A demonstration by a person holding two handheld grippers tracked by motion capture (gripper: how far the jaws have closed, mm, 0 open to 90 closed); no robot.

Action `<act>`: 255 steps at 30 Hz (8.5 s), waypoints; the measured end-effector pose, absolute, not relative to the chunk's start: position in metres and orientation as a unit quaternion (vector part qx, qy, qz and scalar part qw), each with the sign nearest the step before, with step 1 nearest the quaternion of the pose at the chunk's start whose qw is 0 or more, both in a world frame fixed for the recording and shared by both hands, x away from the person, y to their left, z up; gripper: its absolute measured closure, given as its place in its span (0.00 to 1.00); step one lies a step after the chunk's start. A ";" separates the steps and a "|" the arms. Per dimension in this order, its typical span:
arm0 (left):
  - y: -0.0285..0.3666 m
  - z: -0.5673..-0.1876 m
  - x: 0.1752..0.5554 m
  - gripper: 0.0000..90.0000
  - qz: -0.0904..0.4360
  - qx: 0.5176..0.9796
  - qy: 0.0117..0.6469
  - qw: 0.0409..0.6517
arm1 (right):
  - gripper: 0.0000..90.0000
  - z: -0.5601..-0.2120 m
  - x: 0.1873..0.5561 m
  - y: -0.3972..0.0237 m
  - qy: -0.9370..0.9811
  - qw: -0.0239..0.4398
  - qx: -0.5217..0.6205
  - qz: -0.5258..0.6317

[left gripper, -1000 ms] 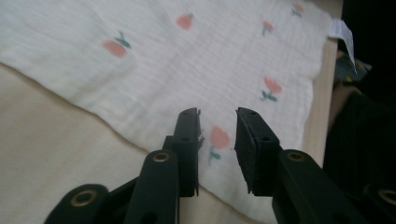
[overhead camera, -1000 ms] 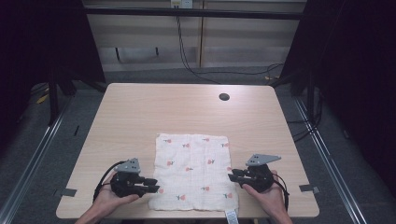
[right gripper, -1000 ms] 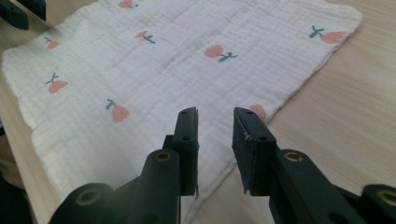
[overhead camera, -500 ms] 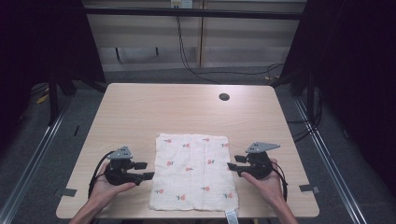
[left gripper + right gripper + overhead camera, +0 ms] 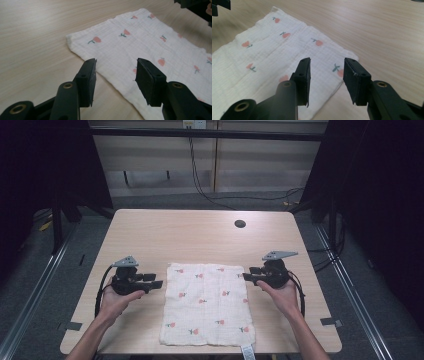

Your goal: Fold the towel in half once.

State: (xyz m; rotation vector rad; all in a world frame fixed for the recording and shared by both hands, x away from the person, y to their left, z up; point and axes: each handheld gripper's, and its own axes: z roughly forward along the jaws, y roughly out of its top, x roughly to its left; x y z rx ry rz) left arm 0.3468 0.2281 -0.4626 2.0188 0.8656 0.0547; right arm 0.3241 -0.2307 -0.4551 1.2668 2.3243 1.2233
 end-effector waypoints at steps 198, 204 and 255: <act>0.217 -0.473 0.249 0.96 -0.033 0.878 0.217 0.425 | 0.89 -0.476 0.206 -0.231 0.846 0.029 0.368 0.385; 0.221 -0.468 0.250 0.81 -0.028 0.866 0.225 0.446 | 0.86 -0.473 0.204 -0.229 0.839 0.030 0.364 0.403; 0.160 -0.494 0.277 0.81 -0.046 0.885 0.248 0.392 | 0.75 -0.490 0.195 -0.233 0.870 0.061 0.344 0.346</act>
